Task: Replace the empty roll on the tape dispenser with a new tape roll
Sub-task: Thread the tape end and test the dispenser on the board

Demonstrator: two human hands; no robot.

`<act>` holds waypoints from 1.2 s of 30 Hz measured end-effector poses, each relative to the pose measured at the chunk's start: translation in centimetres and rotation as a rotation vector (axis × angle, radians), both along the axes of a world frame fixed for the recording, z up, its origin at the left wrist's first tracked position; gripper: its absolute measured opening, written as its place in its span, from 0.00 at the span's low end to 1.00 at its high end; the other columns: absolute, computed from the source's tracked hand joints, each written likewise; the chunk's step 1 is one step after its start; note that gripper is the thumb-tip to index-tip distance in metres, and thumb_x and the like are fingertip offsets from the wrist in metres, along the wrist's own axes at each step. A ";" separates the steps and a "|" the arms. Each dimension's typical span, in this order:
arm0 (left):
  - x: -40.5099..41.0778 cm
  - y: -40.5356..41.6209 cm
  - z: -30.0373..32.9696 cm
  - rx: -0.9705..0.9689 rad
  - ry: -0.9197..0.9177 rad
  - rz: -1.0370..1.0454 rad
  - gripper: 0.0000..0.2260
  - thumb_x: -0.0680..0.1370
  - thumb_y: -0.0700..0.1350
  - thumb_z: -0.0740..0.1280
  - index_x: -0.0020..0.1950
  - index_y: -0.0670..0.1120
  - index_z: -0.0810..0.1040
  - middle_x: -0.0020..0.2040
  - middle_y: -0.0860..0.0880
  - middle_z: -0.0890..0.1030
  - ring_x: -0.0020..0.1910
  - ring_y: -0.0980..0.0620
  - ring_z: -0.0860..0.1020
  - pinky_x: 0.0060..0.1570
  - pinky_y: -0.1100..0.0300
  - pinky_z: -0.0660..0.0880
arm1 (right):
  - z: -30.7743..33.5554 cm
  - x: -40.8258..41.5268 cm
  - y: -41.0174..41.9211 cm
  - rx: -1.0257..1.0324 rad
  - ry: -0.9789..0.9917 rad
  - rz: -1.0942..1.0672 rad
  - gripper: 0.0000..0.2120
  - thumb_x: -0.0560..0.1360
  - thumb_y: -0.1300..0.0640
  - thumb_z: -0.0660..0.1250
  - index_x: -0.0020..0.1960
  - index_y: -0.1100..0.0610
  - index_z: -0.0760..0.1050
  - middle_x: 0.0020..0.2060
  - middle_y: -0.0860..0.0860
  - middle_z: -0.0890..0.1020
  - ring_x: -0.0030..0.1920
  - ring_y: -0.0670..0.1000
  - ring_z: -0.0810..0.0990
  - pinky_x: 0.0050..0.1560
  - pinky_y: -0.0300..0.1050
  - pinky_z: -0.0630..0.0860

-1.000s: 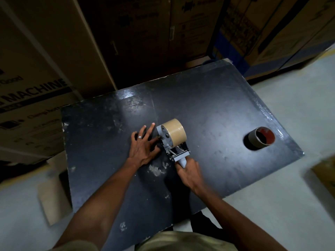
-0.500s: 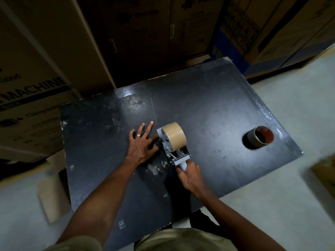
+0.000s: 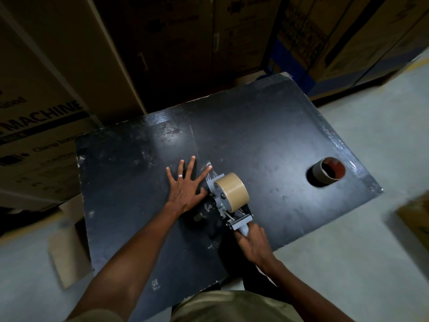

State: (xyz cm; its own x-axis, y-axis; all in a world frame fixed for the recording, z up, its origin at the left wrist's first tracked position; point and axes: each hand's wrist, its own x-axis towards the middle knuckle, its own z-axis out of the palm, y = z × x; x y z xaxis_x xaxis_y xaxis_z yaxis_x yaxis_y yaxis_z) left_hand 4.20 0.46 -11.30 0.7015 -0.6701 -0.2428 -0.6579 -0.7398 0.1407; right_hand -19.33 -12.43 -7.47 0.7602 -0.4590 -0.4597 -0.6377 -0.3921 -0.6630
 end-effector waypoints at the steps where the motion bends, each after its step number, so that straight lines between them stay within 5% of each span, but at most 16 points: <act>1: -0.6 0.1 -0.1 -0.006 -0.012 -0.014 0.34 0.76 0.67 0.54 0.75 0.70 0.37 0.80 0.46 0.32 0.79 0.36 0.41 0.68 0.23 0.38 | 0.0 0.0 0.0 0.012 0.012 -0.012 0.10 0.74 0.49 0.68 0.47 0.56 0.79 0.43 0.51 0.84 0.46 0.54 0.84 0.45 0.47 0.77; 7: -1.0 0.6 -0.3 0.001 -0.017 -0.047 0.31 0.77 0.66 0.53 0.73 0.74 0.37 0.80 0.49 0.32 0.80 0.39 0.42 0.67 0.23 0.38 | -0.2 0.1 0.1 0.018 -0.002 -0.030 0.16 0.71 0.42 0.64 0.46 0.55 0.76 0.41 0.51 0.84 0.45 0.55 0.83 0.44 0.51 0.79; 16: 2.6 -0.5 0.3 0.031 0.015 0.004 0.26 0.78 0.66 0.50 0.72 0.77 0.40 0.81 0.50 0.35 0.80 0.39 0.42 0.69 0.26 0.44 | -0.8 0.0 0.1 0.038 0.024 -0.079 0.09 0.74 0.49 0.70 0.46 0.54 0.76 0.39 0.51 0.83 0.40 0.53 0.82 0.40 0.45 0.75; 22: 3.1 -1.0 0.2 0.045 0.061 0.073 0.27 0.78 0.67 0.49 0.74 0.73 0.39 0.80 0.48 0.33 0.80 0.40 0.38 0.71 0.28 0.43 | -0.6 0.0 0.3 0.048 0.005 -0.087 0.14 0.71 0.43 0.66 0.48 0.54 0.77 0.42 0.50 0.85 0.43 0.53 0.84 0.46 0.55 0.81; 28: 1.1 0.2 -0.1 -0.010 0.038 0.052 0.35 0.79 0.62 0.56 0.75 0.68 0.33 0.79 0.45 0.32 0.79 0.37 0.39 0.72 0.28 0.42 | 0.1 -0.2 0.4 0.047 -0.033 -0.069 0.18 0.72 0.37 0.62 0.50 0.50 0.76 0.43 0.47 0.85 0.45 0.54 0.84 0.48 0.54 0.81; 31: -1.1 1.4 -0.6 0.008 0.004 -0.054 0.26 0.79 0.66 0.46 0.76 0.69 0.42 0.80 0.46 0.31 0.79 0.35 0.38 0.69 0.25 0.38 | 0.3 -0.4 0.4 0.063 -0.050 -0.043 0.14 0.74 0.40 0.61 0.50 0.48 0.75 0.39 0.48 0.83 0.43 0.56 0.83 0.47 0.58 0.82; 33: -1.7 2.0 -0.7 0.012 0.010 -0.087 0.32 0.73 0.72 0.34 0.76 0.66 0.52 0.80 0.47 0.33 0.78 0.34 0.37 0.68 0.24 0.38 | 0.2 -0.3 0.3 0.061 -0.037 -0.047 0.14 0.73 0.41 0.62 0.49 0.50 0.75 0.37 0.50 0.83 0.40 0.58 0.84 0.44 0.59 0.82; 36: -2.1 2.3 -0.8 0.012 0.005 -0.087 0.32 0.73 0.68 0.38 0.76 0.63 0.57 0.81 0.48 0.36 0.79 0.36 0.37 0.69 0.24 0.39 | 0.0 -0.2 0.3 0.040 -0.035 -0.061 0.17 0.72 0.40 0.62 0.49 0.53 0.75 0.39 0.54 0.84 0.42 0.61 0.84 0.44 0.60 0.82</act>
State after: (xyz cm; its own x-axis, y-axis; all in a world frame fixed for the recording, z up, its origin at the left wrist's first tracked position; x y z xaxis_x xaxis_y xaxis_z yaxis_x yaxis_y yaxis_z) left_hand 2.10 2.75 -12.05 0.6395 -0.7254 -0.2546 -0.7192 -0.6815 0.1354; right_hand -19.51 -12.16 -7.46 0.7474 -0.4867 -0.4523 -0.6358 -0.3261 -0.6996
